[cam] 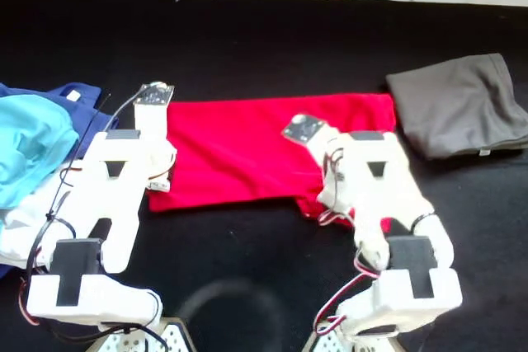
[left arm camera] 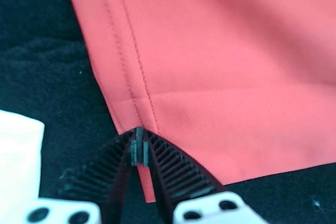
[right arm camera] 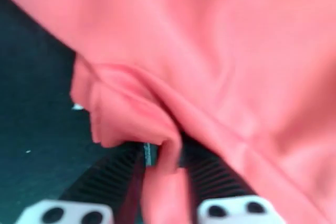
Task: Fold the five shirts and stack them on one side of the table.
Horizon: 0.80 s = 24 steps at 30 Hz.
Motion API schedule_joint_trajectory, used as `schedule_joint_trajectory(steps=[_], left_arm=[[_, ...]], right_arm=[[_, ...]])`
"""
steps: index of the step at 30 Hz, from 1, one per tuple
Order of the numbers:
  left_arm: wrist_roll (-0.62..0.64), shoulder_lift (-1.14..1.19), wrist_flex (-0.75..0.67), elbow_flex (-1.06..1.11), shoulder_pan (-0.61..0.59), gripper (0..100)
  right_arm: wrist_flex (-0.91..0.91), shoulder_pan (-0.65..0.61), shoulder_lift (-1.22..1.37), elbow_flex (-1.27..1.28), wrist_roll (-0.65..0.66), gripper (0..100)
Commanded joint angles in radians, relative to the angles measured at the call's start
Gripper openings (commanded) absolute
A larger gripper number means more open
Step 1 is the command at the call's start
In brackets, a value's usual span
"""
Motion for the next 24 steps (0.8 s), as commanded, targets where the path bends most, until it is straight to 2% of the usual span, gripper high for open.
schedule_joint_trajectory(steps=[1,8,12,18,24], left_arm=[[0.0,0.001,-0.02,0.005,0.013,1],[0.0,0.001,-0.021,0.005,0.013,1],[0.0,0.001,-0.021,0.005,0.013,1],[0.0,0.001,-0.021,0.005,0.013,1],[0.0,0.001,-0.021,0.005,0.013,1]], right_arm=[[0.007,0.01,-0.005,-0.027,0.006,0.7],[0.091,0.07,-0.206,-0.117,0.008,0.6],[0.094,0.088,-0.214,-0.217,0.008,0.6],[0.088,0.076,-0.05,-0.435,0.002,0.6],[0.096,0.047,0.263,-0.757,-0.138,0.9]])
